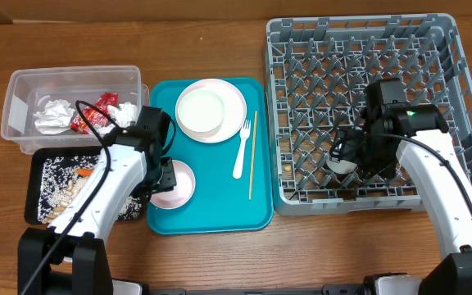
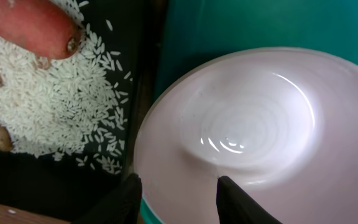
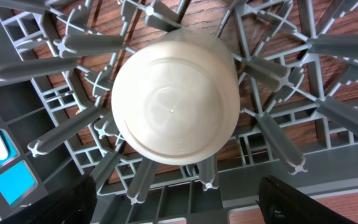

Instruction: Sort waste into correct bins and load items into the dishwasher

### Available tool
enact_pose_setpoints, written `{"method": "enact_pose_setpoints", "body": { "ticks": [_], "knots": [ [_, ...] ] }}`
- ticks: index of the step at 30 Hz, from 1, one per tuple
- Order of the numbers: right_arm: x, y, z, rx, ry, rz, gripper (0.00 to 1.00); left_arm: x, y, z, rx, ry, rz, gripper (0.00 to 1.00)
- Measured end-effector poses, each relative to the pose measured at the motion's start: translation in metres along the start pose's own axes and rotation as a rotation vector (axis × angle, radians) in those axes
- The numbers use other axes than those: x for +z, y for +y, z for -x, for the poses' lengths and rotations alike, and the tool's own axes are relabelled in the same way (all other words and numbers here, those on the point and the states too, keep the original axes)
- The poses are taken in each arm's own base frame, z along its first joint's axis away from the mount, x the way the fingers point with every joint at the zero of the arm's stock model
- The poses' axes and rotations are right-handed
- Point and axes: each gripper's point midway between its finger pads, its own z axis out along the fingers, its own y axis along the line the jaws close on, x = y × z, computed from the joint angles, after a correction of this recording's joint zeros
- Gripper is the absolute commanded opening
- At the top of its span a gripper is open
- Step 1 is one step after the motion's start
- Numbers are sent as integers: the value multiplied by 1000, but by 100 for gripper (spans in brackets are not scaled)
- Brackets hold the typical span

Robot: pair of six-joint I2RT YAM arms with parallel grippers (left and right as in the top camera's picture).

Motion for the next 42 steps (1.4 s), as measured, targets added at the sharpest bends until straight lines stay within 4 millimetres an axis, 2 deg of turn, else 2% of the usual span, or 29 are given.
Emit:
{"method": "enact_pose_setpoints", "body": {
  "ticks": [7, 11, 13, 21, 26, 33, 38, 39, 40, 42],
  "knots": [
    [0, 0, -1, 0, 2, 2, 86, 23, 6, -14, 1, 18, 24, 39],
    [0, 0, 0, 0, 2, 2, 86, 27, 8, -18, 2, 28, 29, 30],
    [0, 1, -1, 0, 2, 3, 86, 27, 8, -19, 2, 30, 31, 22],
    [0, 0, 0, 0, 1, 3, 86, 27, 6, -22, 4, 45, 14, 9],
    [0, 1, 0, 1, -2, 4, 86, 24, -7, -26, 3, 74, -56, 8],
    [0, 1, 1, 0, -2, 4, 87, 3, -21, -11, 6, 56, -126, 8],
    [0, 1, 1, -1, -2, 4, 87, -11, -26, -2, 22, 39, -148, 9],
    [0, 1, 0, 0, -2, 4, 87, -13, -24, -3, 27, 43, -137, 11],
    [0, 1, 0, 0, -1, 4, 87, -15, -22, -3, 27, 45, -126, 17],
    [0, 1, 0, 0, 0, 4, 87, -19, -14, -4, 26, 55, -92, 45]
  ]
}}
